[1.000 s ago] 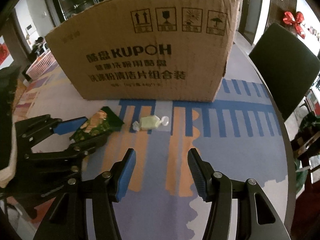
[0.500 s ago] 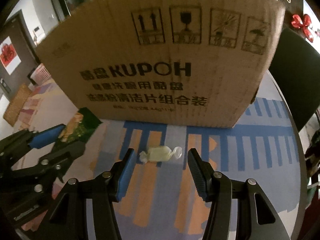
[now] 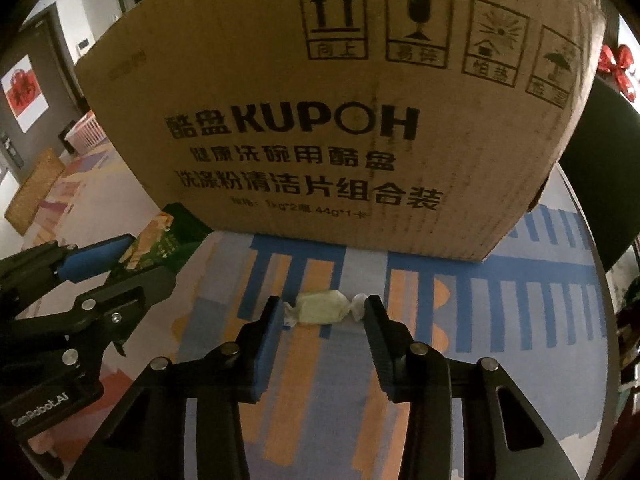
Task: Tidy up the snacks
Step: 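Carry the cracker bag and white candy into the box and open both tools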
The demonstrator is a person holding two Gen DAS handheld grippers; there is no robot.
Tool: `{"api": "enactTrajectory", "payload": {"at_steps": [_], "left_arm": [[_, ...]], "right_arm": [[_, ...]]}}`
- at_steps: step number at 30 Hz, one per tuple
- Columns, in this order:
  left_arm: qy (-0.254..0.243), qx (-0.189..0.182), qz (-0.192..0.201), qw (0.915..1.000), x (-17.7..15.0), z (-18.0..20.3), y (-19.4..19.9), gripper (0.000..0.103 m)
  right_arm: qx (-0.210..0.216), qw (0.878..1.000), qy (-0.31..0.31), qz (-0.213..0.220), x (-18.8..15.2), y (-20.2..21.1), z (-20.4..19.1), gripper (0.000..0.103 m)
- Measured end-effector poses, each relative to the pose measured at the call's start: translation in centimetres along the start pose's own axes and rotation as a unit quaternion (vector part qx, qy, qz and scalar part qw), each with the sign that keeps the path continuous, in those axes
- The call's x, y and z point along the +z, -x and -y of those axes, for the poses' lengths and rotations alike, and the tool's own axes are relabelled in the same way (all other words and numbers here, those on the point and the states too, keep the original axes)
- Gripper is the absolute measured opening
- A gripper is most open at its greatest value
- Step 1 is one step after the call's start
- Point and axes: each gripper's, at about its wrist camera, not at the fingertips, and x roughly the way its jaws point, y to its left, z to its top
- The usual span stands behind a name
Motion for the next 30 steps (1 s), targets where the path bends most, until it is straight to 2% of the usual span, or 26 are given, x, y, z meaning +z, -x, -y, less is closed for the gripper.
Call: {"api": "enactTrajectory", "payload": {"at_steps": [1, 4, 13, 19, 30], "left_arm": [[0.0, -0.001, 0.001, 1.0, 0.0, 0.1, 0.1, 0.043], [-0.003, 0.0, 0.004, 1.0, 0.0, 0.4, 0.4, 0.043], [0.0, 0.003, 0.021, 0.9998, 0.0, 1.1, 2.6, 0.043], [0.003, 0.0, 0.046, 0.9989, 0.4, 1.9, 5.0, 0.043], [-0.002, -0.003, 0.112, 0.9937, 2.4, 3.1, 10.4, 0.043]], "right_arm": [[0.003, 1.0, -0.003, 0.001, -0.1, 0.1, 0.2, 0.034], [0.011, 1.0, -0.008, 0.002, -0.7, 0.7, 1.7, 0.034], [0.013, 1.0, -0.007, 0.021, -2.0, 3.5, 2.4, 0.034], [0.016, 0.998, -0.01, 0.055, -2.3, 7.6, 3.0, 0.034], [0.023, 0.991, -0.007, 0.131, -0.7, 14.1, 2.9, 0.034]]}}
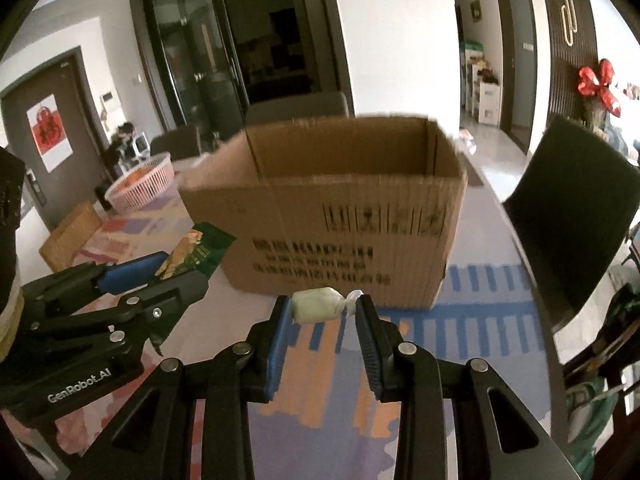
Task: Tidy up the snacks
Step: 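Carry the cracker bag and white candy into the box and open both tools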
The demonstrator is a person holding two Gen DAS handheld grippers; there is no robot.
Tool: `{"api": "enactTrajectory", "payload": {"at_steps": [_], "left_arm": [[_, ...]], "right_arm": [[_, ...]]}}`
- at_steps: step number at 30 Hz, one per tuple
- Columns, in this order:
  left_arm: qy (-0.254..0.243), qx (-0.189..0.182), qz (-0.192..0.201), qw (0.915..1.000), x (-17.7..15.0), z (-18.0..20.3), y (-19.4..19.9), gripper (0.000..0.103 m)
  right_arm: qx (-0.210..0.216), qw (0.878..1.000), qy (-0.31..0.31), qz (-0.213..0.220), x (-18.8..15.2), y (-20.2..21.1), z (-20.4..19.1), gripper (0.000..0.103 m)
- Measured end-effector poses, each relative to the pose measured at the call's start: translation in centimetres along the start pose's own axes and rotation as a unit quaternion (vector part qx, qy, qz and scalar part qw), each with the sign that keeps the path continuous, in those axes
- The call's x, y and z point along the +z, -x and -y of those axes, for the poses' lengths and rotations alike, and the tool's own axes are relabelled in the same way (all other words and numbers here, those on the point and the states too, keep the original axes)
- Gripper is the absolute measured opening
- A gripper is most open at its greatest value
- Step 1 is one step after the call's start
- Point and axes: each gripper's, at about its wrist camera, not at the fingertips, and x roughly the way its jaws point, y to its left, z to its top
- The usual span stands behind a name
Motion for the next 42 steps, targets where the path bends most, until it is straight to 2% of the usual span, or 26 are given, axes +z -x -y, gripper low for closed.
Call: {"api": "enactTrajectory", "payload": {"at_steps": [9, 15, 21, 31, 42], "left_arm": [[-0.011, 0.006, 0.048, 0.9988, 3.1, 0.4, 2.7, 0.043], [-0.013, 0.015, 0.069, 0.9974, 5.5, 0.3, 3.1, 0.043], [-0.01, 0.016, 0.074, 0.9971, 7.9, -0.2, 2.5, 0.043], [-0.015, 0.016, 0.05, 0.9985, 12.2, -1.0, -0.6, 0.043], [-0.011, 0.025, -0.016, 0.9995, 13.9, -2.0, -6.1, 0.043]], "right_arm": [[0.002, 0.998, 0.006, 0.065, 3.3, 3.0, -1.7, 0.034], [0.0, 0.996, 0.012, 0.083, 5.3, 3.5, -1.9, 0.034], [-0.004, 0.995, 0.012, 0.095, 7.5, 3.3, -1.7, 0.034], [-0.023, 0.993, 0.016, 0.111, 11.9, 2.7, -1.5, 0.034], [-0.04, 0.998, 0.004, 0.05, 14.5, -1.7, 0.0, 0.035]]}}
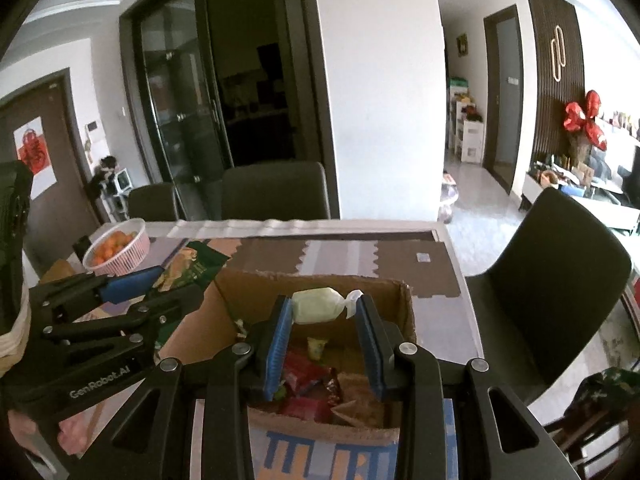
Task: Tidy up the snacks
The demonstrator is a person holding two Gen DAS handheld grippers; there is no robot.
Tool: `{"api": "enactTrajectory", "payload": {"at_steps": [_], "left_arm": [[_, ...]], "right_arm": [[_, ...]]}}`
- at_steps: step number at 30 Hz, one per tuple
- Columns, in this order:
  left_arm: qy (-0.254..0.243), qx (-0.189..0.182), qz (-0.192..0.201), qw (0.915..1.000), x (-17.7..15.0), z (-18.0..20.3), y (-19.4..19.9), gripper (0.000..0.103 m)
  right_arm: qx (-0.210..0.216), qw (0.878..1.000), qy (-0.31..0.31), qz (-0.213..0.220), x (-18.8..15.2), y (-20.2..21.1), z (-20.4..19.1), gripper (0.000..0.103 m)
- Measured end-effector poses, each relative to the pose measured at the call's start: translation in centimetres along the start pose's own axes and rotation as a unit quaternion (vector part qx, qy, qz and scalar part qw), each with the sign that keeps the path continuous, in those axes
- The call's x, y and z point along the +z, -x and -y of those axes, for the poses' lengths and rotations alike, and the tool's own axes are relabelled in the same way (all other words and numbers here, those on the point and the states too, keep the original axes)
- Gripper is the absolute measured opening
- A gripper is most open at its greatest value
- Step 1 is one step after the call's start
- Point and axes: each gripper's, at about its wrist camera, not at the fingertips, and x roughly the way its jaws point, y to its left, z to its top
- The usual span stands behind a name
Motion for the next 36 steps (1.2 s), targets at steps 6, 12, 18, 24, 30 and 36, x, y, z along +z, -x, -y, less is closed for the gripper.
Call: {"api": "enactTrajectory", "payload": {"at_steps": [6, 12, 18, 24, 30, 36], "left_arm": [[0.001, 0.024, -0.009, 0.9997, -0.2, -0.2, -1.1, 0.054], [0.0, 0.044, 0.001, 0.999, -1.4, -0.5, -0.1, 0.064], [-0.005, 0.055, 0.019, 0.9983, -3.0, -0.2, 2.4, 0.073], [-0.007, 0.072, 0.051, 0.9961, -4.8, 0.5, 6.0, 0.085], [-0.009, 0.083, 0.08, 0.9933, -7.2, 1.3, 9.5, 0.093], [-0.015, 0.085, 0.096, 0.9916, -9.5, 2.2, 12.2, 0.097]], "right_arm": [[-0.014, 1.0, -0.003, -0.025, 0.0, -1.9, 0.6, 0.036], [-0.033, 0.999, -0.005, -0.033, -0.7, -1.9, 1.1, 0.053], [-0.043, 0.999, 0.001, -0.024, -1.8, 0.1, 0.9, 0.066], [-0.055, 0.998, -0.001, 0.003, -3.2, 3.4, 0.6, 0.078], [-0.062, 0.998, -0.003, 0.025, -5.1, 7.0, 0.3, 0.085], [-0.059, 0.998, -0.009, 0.036, -7.4, 9.9, 0.0, 0.088]]}}
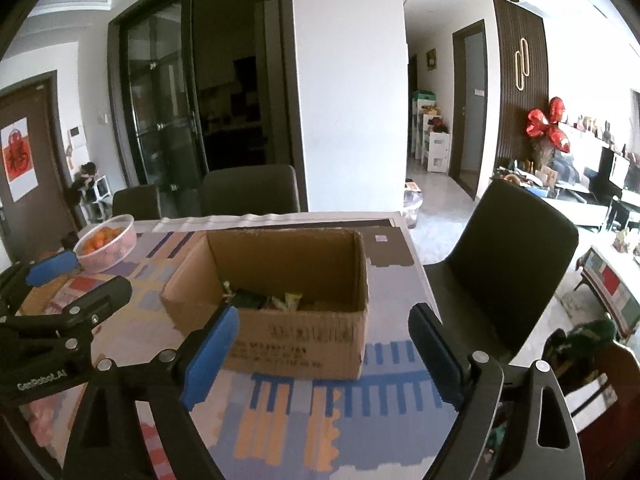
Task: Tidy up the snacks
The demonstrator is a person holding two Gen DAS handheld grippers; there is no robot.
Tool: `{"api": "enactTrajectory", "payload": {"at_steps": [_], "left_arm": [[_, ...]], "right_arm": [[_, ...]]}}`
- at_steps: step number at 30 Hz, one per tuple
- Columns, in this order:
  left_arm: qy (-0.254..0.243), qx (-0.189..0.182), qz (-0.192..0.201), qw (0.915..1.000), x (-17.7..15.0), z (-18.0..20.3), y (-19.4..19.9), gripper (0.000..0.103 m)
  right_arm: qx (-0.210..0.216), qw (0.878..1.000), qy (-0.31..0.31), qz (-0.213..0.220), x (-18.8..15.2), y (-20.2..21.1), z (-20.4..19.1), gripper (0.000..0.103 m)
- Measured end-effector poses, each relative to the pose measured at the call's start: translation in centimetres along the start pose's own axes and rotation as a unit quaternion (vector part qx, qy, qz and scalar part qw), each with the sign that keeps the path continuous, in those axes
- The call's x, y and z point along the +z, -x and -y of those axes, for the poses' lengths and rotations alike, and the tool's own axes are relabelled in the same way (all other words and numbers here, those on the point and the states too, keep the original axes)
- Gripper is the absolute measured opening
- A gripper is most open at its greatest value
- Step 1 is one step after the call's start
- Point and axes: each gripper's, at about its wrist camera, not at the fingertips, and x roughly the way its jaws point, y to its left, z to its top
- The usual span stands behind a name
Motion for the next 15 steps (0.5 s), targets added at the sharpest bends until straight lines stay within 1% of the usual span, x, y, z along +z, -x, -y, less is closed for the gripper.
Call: {"api": "enactTrajectory", "payload": {"at_steps": [6, 8, 15], "left_arm": [[-0.001, 0.005, 0.022, 0.9998, -1.6, 0.4, 3.0, 0.099], [0.001, 0.006, 0.027, 0.9996, -2.2, 0.5, 4.0, 0.102], [0.008, -0.004, 0.027, 0.9996, -3.5, 0.8, 6.2, 0.103]], "right_arm": [[-0.007, 1.0, 0.003, 0.012, -1.9, 2.8, 0.1, 0.09], [-0.008, 1.0, 0.004, 0.013, -2.4, 3.7, 0.2, 0.09], [-0.001, 1.0, 0.004, 0.019, -4.0, 6.3, 0.2, 0.09]]}}
